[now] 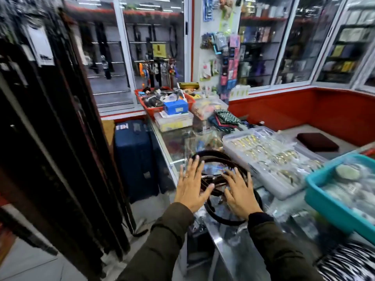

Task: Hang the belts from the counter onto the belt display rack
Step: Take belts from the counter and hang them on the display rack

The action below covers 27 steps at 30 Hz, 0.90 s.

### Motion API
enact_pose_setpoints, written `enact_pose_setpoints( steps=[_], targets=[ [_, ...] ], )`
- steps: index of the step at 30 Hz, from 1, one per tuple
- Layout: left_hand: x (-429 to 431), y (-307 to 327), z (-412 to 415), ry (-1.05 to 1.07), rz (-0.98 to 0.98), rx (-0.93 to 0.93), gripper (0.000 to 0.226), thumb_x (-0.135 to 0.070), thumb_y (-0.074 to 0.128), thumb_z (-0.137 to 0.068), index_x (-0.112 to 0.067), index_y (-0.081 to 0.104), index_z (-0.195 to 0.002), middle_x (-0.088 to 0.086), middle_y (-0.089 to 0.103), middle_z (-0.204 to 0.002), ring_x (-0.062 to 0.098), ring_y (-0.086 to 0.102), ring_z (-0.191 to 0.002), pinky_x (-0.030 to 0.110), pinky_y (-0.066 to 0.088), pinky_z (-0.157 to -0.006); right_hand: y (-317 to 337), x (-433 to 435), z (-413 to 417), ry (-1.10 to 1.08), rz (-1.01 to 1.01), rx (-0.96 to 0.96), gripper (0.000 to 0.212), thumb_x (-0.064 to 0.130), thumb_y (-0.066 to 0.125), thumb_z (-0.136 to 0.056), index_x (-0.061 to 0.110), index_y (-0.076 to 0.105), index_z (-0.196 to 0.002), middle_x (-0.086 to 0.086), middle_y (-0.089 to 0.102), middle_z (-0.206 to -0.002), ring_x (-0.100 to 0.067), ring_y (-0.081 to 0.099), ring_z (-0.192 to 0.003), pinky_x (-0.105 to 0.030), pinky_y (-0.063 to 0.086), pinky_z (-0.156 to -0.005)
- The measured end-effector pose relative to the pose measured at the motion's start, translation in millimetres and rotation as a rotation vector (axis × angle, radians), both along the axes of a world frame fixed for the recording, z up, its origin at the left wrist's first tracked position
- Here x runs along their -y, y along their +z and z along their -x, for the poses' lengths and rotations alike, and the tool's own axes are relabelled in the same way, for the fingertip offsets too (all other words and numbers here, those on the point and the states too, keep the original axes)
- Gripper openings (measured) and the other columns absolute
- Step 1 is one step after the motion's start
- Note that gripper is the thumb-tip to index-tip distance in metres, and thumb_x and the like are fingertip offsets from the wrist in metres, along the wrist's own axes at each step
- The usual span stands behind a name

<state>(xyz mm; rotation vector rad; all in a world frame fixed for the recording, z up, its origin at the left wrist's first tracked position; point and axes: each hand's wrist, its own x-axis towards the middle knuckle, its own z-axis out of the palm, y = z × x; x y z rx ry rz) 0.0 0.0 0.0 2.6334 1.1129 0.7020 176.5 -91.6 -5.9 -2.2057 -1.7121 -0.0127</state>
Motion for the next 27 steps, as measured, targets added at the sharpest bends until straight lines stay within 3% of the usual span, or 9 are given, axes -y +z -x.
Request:
enact_pose_setpoints(
  steps=[3,6,10,12,15,19,27],
  targets=[
    [4,-10,-16,-0.152,0.038,-0.267,0.088,-0.069,0.036,-0.097,-0.02,0.006,-0.163,-0.002,-0.003,-0.173,0.019,-0.01,-0.159,0.048,-0.01,-0.128,-5,9,-16,0.045,0.217,0.014,0.059,0.026,0.047,-0.098,0.024,0.033,-0.156,0.003,0.03,-0.166,-0.018,0.011,-0.16,-0.055,-0.011,-0.126],
    [7,-14,-30,-0.227,0.046,-0.399,0.081,-0.068,0.044,-0.095,-0.019,0.031,-0.158,0.002,0.032,-0.165,0.021,0.015,-0.158,0.049,-0.009,-0.128,-4,11,-21,0.072,0.325,0.014,0.061,0.023,0.053,-0.094,0.021,0.038,-0.154,-0.003,0.043,-0.159,-0.02,0.025,-0.156,-0.053,-0.009,-0.125],
    [10,-12,-41,-0.21,0.02,-0.417,0.052,-0.051,0.055,-0.095,-0.019,0.059,-0.136,0.006,0.062,-0.134,0.028,0.05,-0.133,0.046,-0.003,-0.127,5,6,-25,0.098,0.298,0.059,0.041,0.018,0.055,-0.093,0.021,0.063,-0.133,-0.006,0.067,-0.134,-0.025,0.053,-0.135,-0.039,0.019,-0.122],
    [11,-13,-42,-0.189,0.013,-0.417,0.043,-0.044,0.055,-0.096,-0.02,0.061,-0.131,0.006,0.065,-0.128,0.03,0.054,-0.127,0.045,0.001,-0.128,6,7,-28,0.092,0.281,0.009,0.035,0.012,0.057,-0.091,0.018,0.068,-0.124,-0.008,0.072,-0.125,-0.029,0.061,-0.124,-0.036,0.04,-0.109],
    [9,-13,-41,-0.168,-0.004,-0.399,0.036,-0.034,0.055,-0.097,-0.019,0.063,-0.129,0.006,0.067,-0.125,0.03,0.055,-0.124,0.041,0.013,-0.126,10,10,-30,0.059,0.282,-0.039,0.031,0.016,0.065,-0.09,0.023,0.069,-0.12,-0.003,0.074,-0.119,-0.025,0.066,-0.115,-0.039,0.053,-0.095],
    [7,-11,-37,-0.157,-0.043,-0.313,0.033,-0.029,0.053,-0.099,-0.017,0.063,-0.128,0.007,0.067,-0.124,0.031,0.057,-0.12,0.038,0.029,-0.113,18,11,-27,0.038,0.226,0.04,0.034,0.027,0.066,-0.092,0.033,0.068,-0.126,0.002,0.075,-0.12,-0.023,0.068,-0.115,-0.037,0.056,-0.086],
    [-9,25,9,-0.079,-0.184,-0.114,0.031,-0.024,0.053,-0.099,-0.014,0.064,-0.126,0.007,0.067,-0.119,0.033,0.058,-0.113,0.04,0.034,-0.109,63,-8,9,0.129,-0.022,0.2,0.033,0.03,0.066,-0.093,0.034,0.069,-0.126,-0.002,0.078,-0.11,-0.027,0.07,-0.106,-0.038,0.054,-0.08]
  ],
)
